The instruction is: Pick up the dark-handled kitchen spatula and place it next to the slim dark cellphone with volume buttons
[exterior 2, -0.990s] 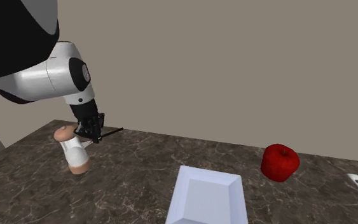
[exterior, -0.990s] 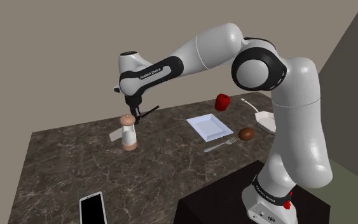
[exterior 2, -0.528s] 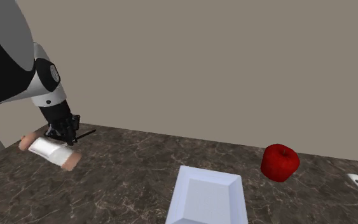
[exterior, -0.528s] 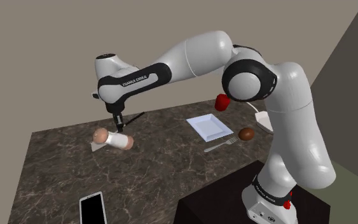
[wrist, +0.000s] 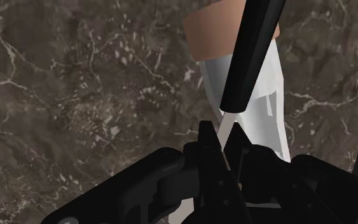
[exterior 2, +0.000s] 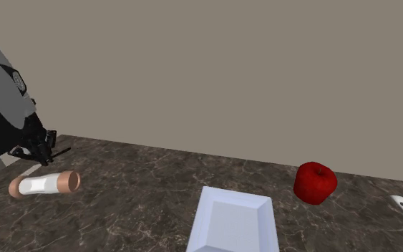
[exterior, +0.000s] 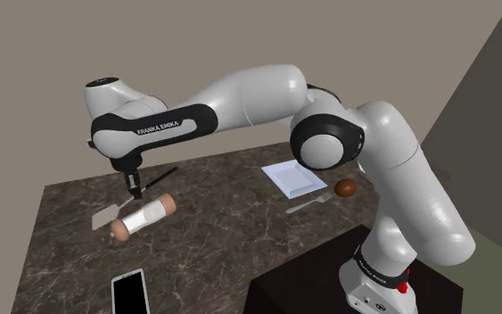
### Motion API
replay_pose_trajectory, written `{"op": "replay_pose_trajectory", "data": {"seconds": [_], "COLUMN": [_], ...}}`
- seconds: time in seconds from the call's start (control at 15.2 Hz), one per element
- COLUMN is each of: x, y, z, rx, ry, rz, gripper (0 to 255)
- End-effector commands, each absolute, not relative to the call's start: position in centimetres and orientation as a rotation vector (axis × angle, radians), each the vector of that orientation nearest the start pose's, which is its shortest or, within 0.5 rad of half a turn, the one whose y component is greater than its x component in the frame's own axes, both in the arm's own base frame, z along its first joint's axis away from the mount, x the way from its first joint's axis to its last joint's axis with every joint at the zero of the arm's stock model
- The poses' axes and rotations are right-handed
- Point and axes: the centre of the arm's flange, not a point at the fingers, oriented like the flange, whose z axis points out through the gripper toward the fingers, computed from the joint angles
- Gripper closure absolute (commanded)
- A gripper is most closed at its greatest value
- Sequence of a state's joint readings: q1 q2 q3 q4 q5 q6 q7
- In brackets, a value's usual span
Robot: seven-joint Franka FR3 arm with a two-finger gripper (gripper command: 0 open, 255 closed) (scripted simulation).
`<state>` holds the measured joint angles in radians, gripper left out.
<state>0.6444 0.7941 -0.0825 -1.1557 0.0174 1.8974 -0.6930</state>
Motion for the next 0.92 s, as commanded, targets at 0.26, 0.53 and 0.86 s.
{"op": "replay_pose_trajectory", "data": {"seconds": [0.26,0.53,0.86], "x": [62.5,62.5,62.5], "y": [44.4,44.4,44.4], "z": [29.6,27.5,24.8], "rx": [-2.560,-2.560,-2.560], "ry": [-1.887,-1.887,-1.887], "rz": [0.085,0.085,0.085], "gripper": [255,255,255]}}
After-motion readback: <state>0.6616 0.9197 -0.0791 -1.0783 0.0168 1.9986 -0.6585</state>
